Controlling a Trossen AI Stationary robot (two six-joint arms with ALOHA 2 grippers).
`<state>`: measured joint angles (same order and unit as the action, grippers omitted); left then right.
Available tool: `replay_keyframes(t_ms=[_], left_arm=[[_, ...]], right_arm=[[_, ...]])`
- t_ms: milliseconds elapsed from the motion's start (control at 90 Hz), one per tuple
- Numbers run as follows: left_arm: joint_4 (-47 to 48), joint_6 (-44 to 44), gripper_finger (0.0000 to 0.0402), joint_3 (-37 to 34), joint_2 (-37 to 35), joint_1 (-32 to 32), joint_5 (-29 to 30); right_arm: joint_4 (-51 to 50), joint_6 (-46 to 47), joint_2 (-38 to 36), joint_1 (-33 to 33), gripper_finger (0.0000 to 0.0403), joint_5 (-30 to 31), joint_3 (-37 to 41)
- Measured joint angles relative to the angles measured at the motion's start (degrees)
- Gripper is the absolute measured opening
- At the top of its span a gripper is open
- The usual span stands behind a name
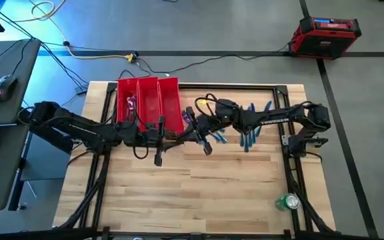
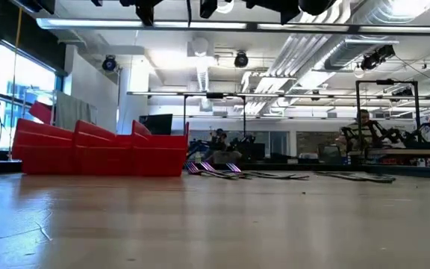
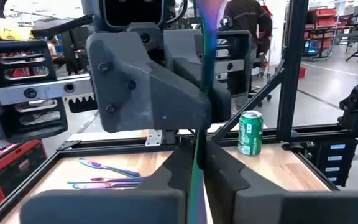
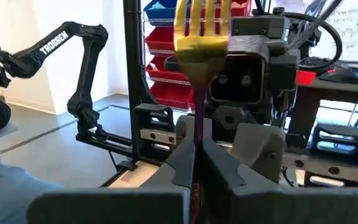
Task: Sort silverware
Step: Put the blue fork into the middle red bin
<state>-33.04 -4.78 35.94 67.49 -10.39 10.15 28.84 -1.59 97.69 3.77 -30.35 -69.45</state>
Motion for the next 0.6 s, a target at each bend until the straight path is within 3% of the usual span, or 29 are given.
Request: replay_keyframes(t_ms=[89, 200, 422, 600], left_arm=[[0.1, 0.0, 0.0007, 0.0, 0.0, 0.0, 0.9], [1.2, 0.2, 0.0003, 0.0, -0.2, 0.1, 2.2], [9.5, 1.8, 0.0001, 0.0, -3.9, -0.3, 8.2], [16.7, 4.3, 0.0001, 0.1, -8.7, -0.4, 14.5]], right_arm=[[-0.3, 0.4, 0.0, 0.0, 0.0015, 1.2, 0.0], [-3.4, 2.9, -0.7, 0.1, 0.0044, 7.2, 0.0], [-12.7, 1.3, -3.5, 0.7, 0.0163, 15.2, -0.3], [-24.7, -2.7, -9.1, 0.5, 0.0241, 29.9, -0.4]])
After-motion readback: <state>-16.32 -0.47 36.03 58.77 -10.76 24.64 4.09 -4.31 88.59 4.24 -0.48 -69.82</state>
